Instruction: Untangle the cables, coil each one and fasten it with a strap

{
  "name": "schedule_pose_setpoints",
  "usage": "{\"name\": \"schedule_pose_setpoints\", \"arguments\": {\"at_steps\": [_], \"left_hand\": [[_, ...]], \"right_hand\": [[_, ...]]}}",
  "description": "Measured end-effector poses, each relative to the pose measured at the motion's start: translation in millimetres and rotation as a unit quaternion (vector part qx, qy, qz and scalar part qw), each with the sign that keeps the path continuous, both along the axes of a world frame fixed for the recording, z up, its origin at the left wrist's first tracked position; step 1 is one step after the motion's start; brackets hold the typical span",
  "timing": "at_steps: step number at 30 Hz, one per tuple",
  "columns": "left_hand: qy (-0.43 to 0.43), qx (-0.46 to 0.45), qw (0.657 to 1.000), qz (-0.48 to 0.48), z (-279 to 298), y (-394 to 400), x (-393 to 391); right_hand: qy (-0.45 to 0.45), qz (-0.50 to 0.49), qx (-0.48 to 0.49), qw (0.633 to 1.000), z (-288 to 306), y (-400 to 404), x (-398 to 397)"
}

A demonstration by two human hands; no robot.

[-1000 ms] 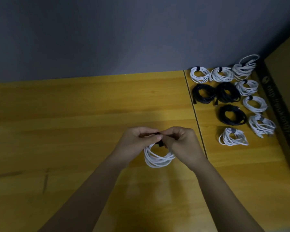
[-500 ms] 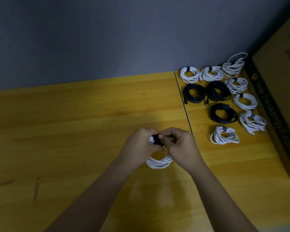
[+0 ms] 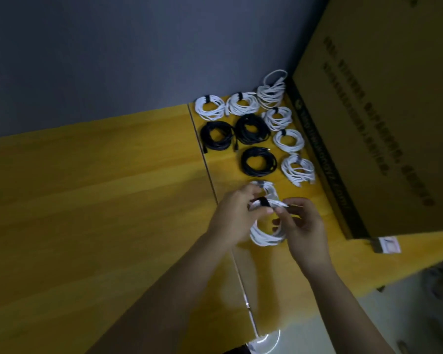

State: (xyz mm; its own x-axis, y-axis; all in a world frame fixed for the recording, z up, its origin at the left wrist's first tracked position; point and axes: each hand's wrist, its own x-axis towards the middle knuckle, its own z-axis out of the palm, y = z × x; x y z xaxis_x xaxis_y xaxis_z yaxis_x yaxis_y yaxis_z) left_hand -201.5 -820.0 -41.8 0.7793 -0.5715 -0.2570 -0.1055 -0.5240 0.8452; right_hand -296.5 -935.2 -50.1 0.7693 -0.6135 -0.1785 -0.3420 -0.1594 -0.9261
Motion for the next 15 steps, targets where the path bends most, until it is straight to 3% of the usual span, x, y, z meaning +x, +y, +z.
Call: {"name": "schedule_pose_setpoints", "arguments": {"at_steps": [2, 8, 12, 15], "left_hand": [[-0.019, -0.003, 1.0, -0.007, -7.1, -26.2, -4.5], [-0.241, 0.114, 0.963, -0.039, -39.3, -67.6, -4.4], [-0.229, 0.174, 0.956, -0.06, -58.6, -69.0, 0.2], [-0.22, 0.175, 0.958, -0.057, -60.2, -71.9, 1.1]], "right_hand": [[0.013, -0.05, -0.05, 0.997, -13.9, -24.7, -6.0], [0.072, -0.087, -0.158, 0.981, -60.8, -79.0, 3.6], [0.115, -0.043, -0.262, 0.957, -84.4, -83.3, 4.8], [0.071, -0.025, -0.348, 0.934, -77.0, -78.6, -10.7]]}}
